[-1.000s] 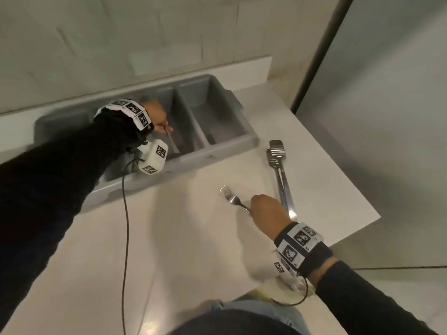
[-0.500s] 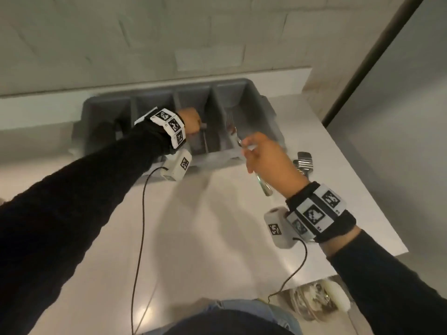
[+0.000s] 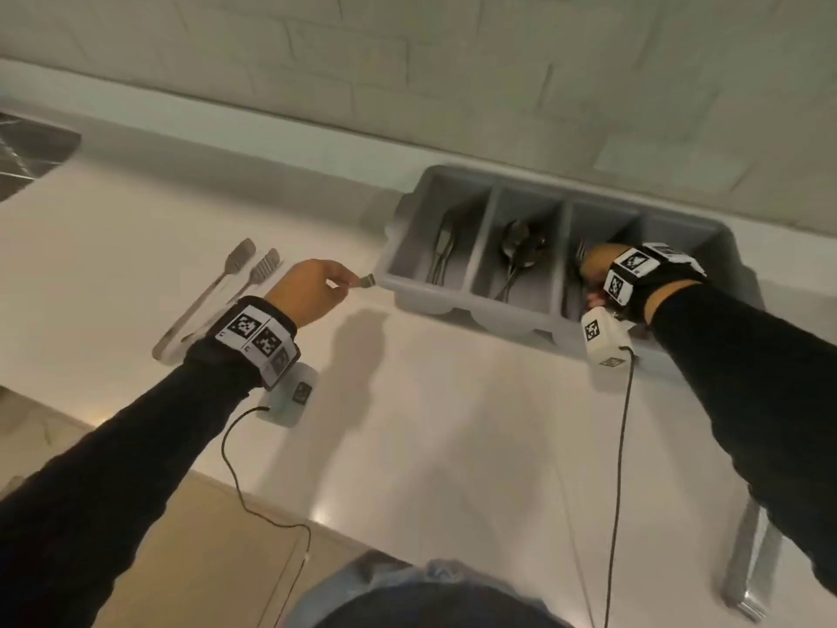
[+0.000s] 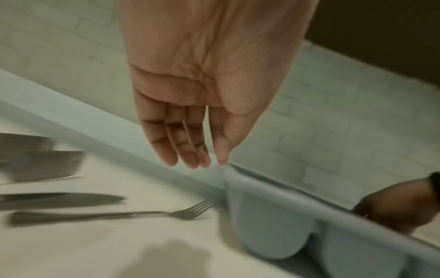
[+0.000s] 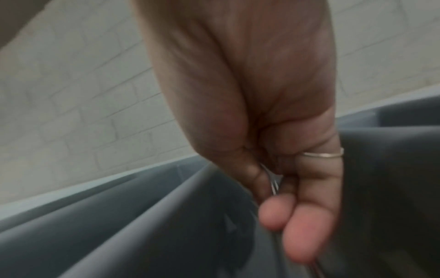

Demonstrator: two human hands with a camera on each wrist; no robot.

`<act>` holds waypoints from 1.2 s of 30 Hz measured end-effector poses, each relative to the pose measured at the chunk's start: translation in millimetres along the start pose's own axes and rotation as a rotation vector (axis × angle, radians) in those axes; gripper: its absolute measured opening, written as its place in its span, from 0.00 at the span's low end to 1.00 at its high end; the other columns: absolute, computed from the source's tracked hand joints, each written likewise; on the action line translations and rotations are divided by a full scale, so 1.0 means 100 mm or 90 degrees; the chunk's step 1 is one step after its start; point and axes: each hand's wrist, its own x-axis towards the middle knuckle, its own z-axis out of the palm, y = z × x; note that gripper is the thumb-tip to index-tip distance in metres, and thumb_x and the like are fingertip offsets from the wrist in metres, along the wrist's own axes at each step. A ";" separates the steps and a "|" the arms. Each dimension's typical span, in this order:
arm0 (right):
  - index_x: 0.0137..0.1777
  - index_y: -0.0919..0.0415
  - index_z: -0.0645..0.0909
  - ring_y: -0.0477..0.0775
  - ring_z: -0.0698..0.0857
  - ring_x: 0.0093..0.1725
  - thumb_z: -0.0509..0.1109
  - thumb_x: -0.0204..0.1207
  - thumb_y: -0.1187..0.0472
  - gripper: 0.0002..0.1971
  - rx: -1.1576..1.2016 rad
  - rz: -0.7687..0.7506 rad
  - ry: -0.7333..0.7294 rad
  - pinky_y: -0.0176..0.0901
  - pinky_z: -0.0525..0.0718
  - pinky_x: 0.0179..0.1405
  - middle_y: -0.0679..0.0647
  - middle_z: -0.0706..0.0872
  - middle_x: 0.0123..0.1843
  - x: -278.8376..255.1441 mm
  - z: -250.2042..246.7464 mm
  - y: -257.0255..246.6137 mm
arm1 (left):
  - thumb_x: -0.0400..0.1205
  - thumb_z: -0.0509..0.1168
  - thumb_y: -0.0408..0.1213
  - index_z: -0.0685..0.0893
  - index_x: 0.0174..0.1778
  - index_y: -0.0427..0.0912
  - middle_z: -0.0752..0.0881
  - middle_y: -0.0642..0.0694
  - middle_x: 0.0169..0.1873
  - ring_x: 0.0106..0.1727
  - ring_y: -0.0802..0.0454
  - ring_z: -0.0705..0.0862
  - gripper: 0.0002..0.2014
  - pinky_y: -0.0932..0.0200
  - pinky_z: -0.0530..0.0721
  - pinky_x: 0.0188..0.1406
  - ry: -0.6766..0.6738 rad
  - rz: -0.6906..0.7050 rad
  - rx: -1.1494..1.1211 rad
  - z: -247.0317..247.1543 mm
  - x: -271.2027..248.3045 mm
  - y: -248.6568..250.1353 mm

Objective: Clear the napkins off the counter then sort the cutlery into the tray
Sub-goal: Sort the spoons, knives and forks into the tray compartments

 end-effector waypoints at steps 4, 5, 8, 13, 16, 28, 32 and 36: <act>0.67 0.75 0.76 0.65 0.79 0.68 0.56 0.82 0.67 0.17 -0.003 0.035 0.055 0.50 0.78 0.63 0.69 0.79 0.70 -0.33 -0.09 -0.32 | 0.77 0.63 0.27 0.87 0.58 0.39 0.85 0.39 0.64 0.61 0.40 0.84 0.15 0.55 0.79 0.59 -0.011 -0.099 0.065 -0.03 -0.04 -0.47; 0.65 0.74 0.78 0.66 0.79 0.68 0.58 0.81 0.67 0.16 0.005 0.030 0.086 0.52 0.77 0.66 0.70 0.80 0.69 -0.39 -0.11 -0.38 | 0.77 0.64 0.28 0.86 0.58 0.38 0.85 0.36 0.63 0.60 0.38 0.84 0.14 0.54 0.80 0.58 0.020 -0.127 0.073 -0.06 -0.04 -0.56; 0.58 0.67 0.81 0.68 0.82 0.63 0.63 0.79 0.60 0.14 0.057 -0.026 0.226 0.54 0.80 0.61 0.69 0.84 0.62 -0.59 -0.03 -0.56 | 0.77 0.65 0.32 0.83 0.62 0.40 0.81 0.30 0.64 0.61 0.32 0.82 0.16 0.46 0.80 0.63 0.093 -0.253 0.107 -0.23 -0.08 -0.91; 0.48 0.59 0.80 0.63 0.86 0.51 0.64 0.78 0.57 0.07 0.148 -0.237 0.223 0.48 0.81 0.49 0.60 0.88 0.48 -0.97 0.48 -1.28 | 0.77 0.66 0.41 0.75 0.70 0.38 0.74 0.29 0.68 0.68 0.29 0.75 0.24 0.41 0.73 0.69 0.081 -0.400 0.113 -0.41 -0.16 -1.44; 0.54 0.59 0.80 0.62 0.85 0.51 0.64 0.78 0.60 0.08 0.121 -0.326 0.124 0.46 0.81 0.50 0.60 0.88 0.52 -0.96 0.94 -1.88 | 0.74 0.70 0.42 0.72 0.72 0.39 0.77 0.33 0.69 0.69 0.33 0.76 0.30 0.45 0.75 0.69 0.023 -0.396 0.078 -0.44 -0.13 -1.68; 0.67 0.69 0.71 0.65 0.83 0.62 0.56 0.84 0.58 0.18 -0.112 -0.297 -0.058 0.48 0.80 0.57 0.65 0.83 0.64 -0.43 1.88 -2.94 | 0.74 0.71 0.46 0.72 0.69 0.36 0.80 0.35 0.65 0.64 0.35 0.79 0.31 0.48 0.77 0.62 -0.100 -0.346 0.098 -0.51 0.03 -1.96; 0.62 0.70 0.78 0.63 0.82 0.64 0.58 0.83 0.64 0.14 -0.185 -0.295 -0.080 0.48 0.79 0.62 0.64 0.83 0.65 -0.60 1.89 -2.80 | 0.78 0.64 0.45 0.76 0.65 0.33 0.82 0.35 0.62 0.61 0.35 0.81 0.23 0.48 0.77 0.59 -0.078 -0.344 0.076 -0.55 0.01 -1.90; 0.59 0.68 0.77 0.63 0.84 0.59 0.60 0.80 0.68 0.10 -0.169 -0.280 -0.061 0.45 0.80 0.51 0.63 0.85 0.60 -0.87 1.83 -2.47 | 0.82 0.59 0.44 0.73 0.69 0.35 0.79 0.34 0.66 0.64 0.35 0.79 0.23 0.47 0.75 0.63 0.029 -0.323 0.021 -0.61 -0.15 -1.69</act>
